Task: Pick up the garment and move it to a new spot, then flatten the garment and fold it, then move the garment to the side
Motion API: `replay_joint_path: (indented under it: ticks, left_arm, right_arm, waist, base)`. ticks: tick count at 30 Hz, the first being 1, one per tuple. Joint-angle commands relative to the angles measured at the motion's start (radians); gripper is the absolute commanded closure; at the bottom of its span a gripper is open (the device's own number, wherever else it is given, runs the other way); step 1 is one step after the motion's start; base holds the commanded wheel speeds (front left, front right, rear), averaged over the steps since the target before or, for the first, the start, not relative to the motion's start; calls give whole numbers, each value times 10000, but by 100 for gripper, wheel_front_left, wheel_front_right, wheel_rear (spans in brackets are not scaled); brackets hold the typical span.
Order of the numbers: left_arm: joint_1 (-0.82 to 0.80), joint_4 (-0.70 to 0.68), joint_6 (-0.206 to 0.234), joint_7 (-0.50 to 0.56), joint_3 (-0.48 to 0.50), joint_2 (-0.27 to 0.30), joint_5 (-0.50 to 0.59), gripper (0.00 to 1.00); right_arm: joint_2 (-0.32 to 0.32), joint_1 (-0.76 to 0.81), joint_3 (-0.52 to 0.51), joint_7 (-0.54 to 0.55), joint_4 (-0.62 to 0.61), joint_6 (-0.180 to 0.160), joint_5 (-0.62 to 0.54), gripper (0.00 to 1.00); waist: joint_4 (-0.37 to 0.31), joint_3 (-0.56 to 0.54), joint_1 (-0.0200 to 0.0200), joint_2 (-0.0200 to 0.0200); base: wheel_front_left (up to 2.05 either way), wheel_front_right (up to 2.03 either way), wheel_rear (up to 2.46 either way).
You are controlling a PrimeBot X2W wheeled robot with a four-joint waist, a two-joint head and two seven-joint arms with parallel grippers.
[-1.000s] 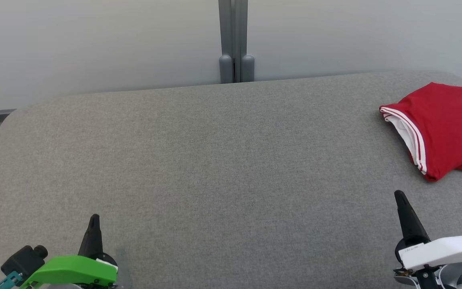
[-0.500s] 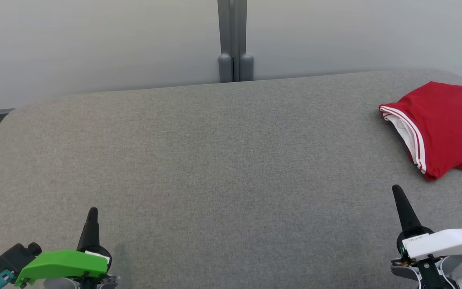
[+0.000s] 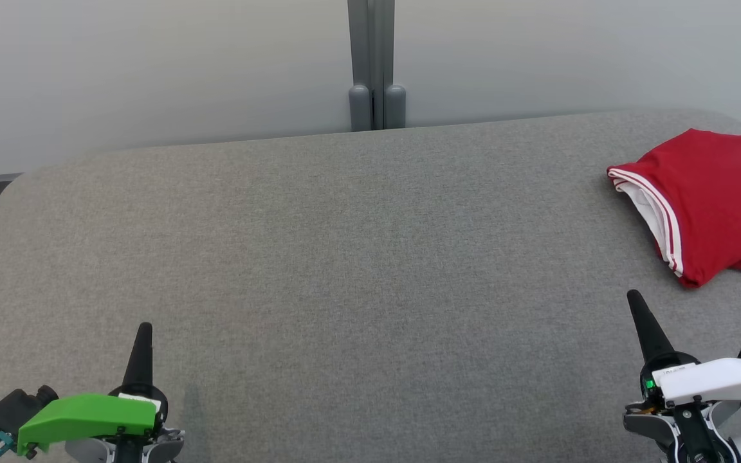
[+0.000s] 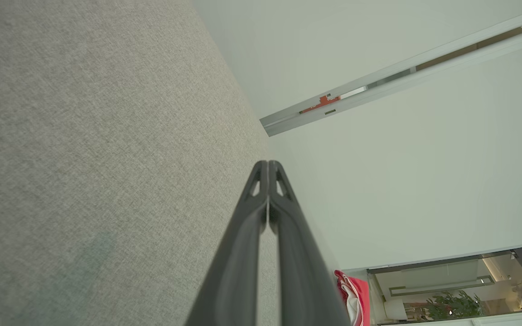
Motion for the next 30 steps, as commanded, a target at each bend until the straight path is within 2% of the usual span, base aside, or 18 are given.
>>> replay_joint_path:
  ticks: [1,30]
  left_arm:
    - [-242,-47,-95,60,119,-26,-270,100]
    - [-550,83,-531,705,746,-310,-2364,100]
  right_arm:
    - [-30,-240,-31,60,19,7,266,100]
    - [44,-823,-134,362,776,7,2567,100]
  waist:
    - [-2,3,0,0]
    - [-43,53,0,0]
  base:
    - [0,0,0]
    - [0,0,0]
